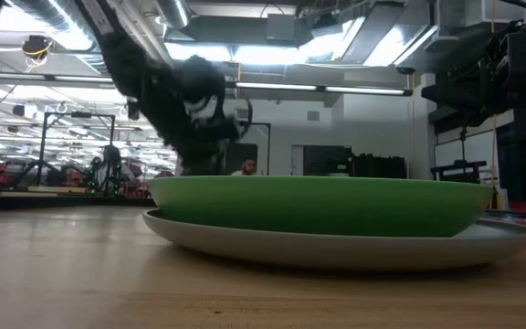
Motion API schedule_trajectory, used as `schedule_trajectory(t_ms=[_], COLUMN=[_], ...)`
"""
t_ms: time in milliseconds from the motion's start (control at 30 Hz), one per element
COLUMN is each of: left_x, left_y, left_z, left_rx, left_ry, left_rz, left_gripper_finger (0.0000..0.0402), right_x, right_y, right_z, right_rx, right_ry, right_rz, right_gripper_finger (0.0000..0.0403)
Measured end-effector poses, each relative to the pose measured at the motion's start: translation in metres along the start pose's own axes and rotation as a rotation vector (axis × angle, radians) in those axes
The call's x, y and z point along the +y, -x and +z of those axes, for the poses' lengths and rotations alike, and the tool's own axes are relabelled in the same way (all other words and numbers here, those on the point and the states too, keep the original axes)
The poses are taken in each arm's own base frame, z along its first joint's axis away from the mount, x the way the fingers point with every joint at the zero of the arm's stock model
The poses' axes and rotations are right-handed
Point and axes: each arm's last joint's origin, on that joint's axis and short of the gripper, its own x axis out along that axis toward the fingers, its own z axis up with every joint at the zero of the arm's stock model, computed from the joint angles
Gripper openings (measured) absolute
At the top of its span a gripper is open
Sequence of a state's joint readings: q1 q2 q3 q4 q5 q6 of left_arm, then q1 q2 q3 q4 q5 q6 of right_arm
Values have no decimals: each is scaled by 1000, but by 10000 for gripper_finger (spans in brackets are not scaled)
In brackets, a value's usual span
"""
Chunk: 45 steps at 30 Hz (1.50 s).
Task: Stack plastic plates
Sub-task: Stack the light green plate on top of the orange plate
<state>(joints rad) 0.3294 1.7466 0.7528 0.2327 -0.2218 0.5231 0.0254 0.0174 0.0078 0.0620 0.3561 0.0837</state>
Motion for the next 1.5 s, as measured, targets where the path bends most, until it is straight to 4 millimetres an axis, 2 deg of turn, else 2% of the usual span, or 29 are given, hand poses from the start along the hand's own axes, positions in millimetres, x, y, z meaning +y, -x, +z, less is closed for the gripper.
schedule_trajectory(t_ms=[333,567,833,1100,1400,1500], left_x=[-3,-26,-64,-93,-125,-132], left_y=[62,94,110,125,119,116], left_z=[44,65,75,86,92,100], left_rx=[-208,-348,-400,-514,-578,-579], left_ry=[24,51,20,16,-13,-23], left_rz=[59,-6,-119,-266,-311,-323], left_gripper_finger=[2,2,2,2,2,2], right_x=[0,0,0,0,0,0], right_y=[0,0,0,0,0,0], right_z=[0,0,0,0,0,0], right_rx=[0,0,0,0,-1,-1], right_ry=[1,1,6,10,11,10], right_rz=[0,0,0,0,0,0], right_gripper_finger=[5,5,5,5,5,5])
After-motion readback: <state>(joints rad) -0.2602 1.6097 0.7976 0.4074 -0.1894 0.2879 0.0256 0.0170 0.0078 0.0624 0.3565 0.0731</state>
